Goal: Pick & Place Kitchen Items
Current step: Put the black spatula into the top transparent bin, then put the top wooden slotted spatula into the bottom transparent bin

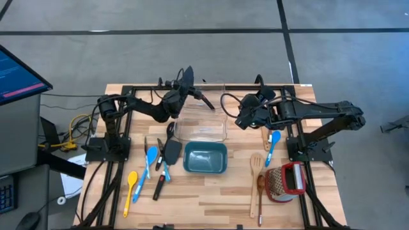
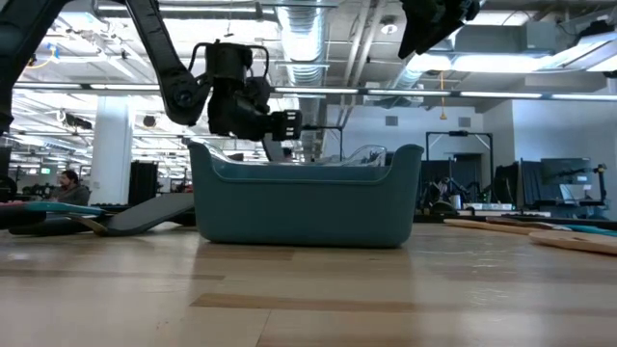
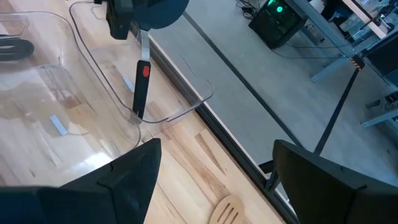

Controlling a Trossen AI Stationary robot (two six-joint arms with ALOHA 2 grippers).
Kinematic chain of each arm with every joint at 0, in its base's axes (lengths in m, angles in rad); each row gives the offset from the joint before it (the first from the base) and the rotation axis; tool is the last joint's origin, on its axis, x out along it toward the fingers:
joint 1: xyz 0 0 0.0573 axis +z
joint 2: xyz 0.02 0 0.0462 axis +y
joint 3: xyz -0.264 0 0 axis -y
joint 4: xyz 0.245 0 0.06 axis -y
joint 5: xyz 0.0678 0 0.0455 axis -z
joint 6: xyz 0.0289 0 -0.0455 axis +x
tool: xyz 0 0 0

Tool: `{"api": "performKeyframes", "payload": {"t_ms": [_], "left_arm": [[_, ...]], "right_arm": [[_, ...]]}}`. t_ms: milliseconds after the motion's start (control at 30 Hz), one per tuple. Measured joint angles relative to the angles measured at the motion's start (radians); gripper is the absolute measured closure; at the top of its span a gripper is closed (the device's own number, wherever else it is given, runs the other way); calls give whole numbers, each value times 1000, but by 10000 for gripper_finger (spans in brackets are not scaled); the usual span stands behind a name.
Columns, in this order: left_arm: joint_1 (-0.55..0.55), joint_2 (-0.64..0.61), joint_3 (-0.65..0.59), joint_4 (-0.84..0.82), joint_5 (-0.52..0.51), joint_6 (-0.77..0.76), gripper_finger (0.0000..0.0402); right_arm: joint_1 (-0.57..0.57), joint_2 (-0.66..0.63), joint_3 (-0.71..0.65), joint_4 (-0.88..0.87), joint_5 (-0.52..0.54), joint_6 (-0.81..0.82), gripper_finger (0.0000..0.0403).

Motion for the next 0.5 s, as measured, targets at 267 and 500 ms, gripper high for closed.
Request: {"api": "performKeyframes", "payload": {"t_ms": [267,500], "left_arm": [[-4,-93,0,-16,-147,252,183],[-4,-218,0,-24,-163,335,187]], "right_arm": [[0,0,0,0,0,0,99],[0,0,0,1,0,-3,99]]}}
